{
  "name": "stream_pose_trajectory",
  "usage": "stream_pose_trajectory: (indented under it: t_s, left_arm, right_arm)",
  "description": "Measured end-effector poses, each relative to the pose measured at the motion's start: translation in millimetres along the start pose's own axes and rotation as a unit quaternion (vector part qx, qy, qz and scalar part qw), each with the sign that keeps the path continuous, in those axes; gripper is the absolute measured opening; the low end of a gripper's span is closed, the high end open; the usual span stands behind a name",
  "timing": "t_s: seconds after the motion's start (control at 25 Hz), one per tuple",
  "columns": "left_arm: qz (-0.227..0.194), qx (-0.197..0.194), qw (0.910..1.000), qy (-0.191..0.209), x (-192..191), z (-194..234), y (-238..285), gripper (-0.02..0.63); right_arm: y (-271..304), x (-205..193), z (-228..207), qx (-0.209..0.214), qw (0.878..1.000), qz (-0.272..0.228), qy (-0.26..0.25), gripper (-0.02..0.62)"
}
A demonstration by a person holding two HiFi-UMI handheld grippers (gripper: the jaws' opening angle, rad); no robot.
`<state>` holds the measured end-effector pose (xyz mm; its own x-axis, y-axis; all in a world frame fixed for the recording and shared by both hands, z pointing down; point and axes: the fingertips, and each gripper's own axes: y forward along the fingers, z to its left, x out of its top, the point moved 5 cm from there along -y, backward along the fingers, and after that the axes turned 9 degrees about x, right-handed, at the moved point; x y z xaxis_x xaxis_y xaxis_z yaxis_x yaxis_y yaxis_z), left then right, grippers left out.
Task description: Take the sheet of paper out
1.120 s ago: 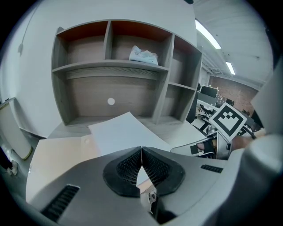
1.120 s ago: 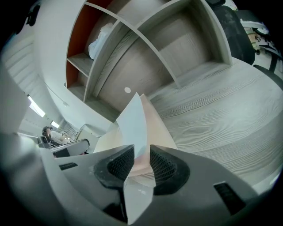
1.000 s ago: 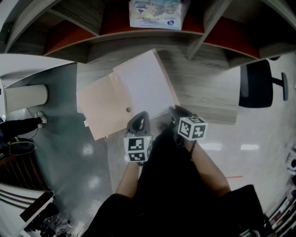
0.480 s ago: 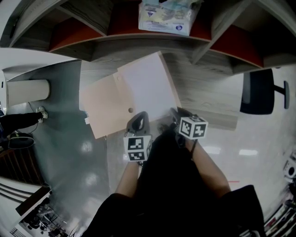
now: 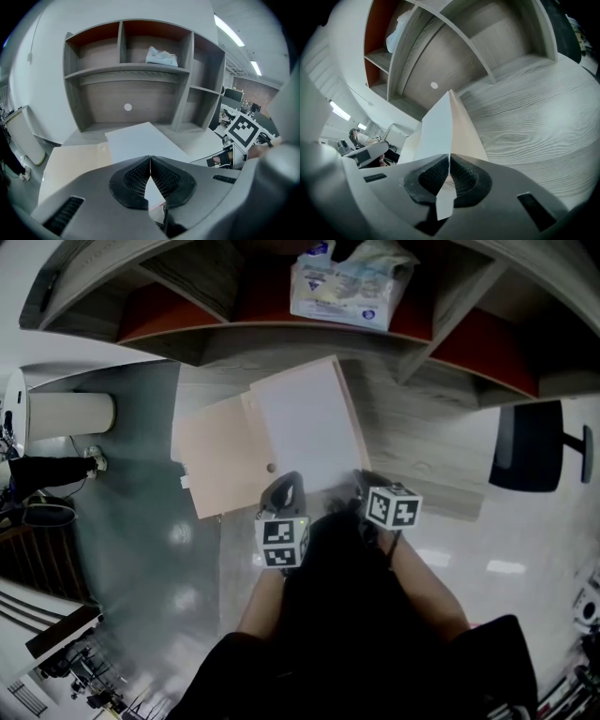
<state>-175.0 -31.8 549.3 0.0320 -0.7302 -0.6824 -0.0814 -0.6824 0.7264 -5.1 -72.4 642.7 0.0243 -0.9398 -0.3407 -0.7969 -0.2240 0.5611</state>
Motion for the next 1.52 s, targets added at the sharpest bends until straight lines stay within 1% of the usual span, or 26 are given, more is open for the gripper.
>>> stream_pose_trajectory:
  t_s: [0.12, 0.28, 0.48, 0.6, 0.88, 1.08, 1.12, 1.32, 1.48, 1.52]
  left_arm:
    - [0.004, 0.009, 1.0000, -0.001, -1, 4, 1, 0.043]
    - [0.011, 0.020, 0.9997, -0.003, -2, 17, 2, 0.043]
    - [0.014, 0.019, 0.9997, 0.000, -1, 29, 10, 0.043]
    - [0.014, 0.013, 0.9998, -0.002, 0, 39, 17, 0.043]
    - [0.021, -0.018, 0.9991, -0.032, 2, 64, 37, 0.043]
    - [0.027, -0.042, 0.9962, -0.072, 5, 80, 54, 0.043]
    - [0.028, -0.045, 0.9958, -0.075, 6, 83, 58, 0.043]
    - [0.027, -0.055, 0.9960, -0.065, 12, 95, 75, 0.043]
    - [0.034, -0.044, 0.9983, -0.020, 17, 105, 89, 0.043]
    - [0.034, -0.047, 0.9982, -0.017, 18, 107, 93, 0.043]
  right_arm:
    - [0, 3, -2, 0.004, 1.000, -0.001, -0.001, 0.023]
    - [-2, 2, -4, -0.004, 1.000, -0.005, 0.000, 0.020]
    - [-4, 5, -5, -0.019, 1.000, -0.021, -0.003, 0.020]
    - [-4, 3, -4, -0.029, 0.999, -0.025, -0.002, 0.020]
    - [-3, 0, -5, -0.057, 0.998, -0.042, 0.005, 0.020]
    - [-6, 0, -2, -0.080, 0.995, -0.053, 0.006, 0.020]
    - [-6, -1, -2, -0.083, 0.995, -0.055, 0.008, 0.020]
    - [-5, -2, 0, -0.103, 0.993, -0.062, 0.007, 0.020]
    - [-5, -2, 1, -0.116, 0.991, -0.071, 0.011, 0.020]
    - [-5, -2, 1, -0.121, 0.990, -0.073, 0.010, 0.020]
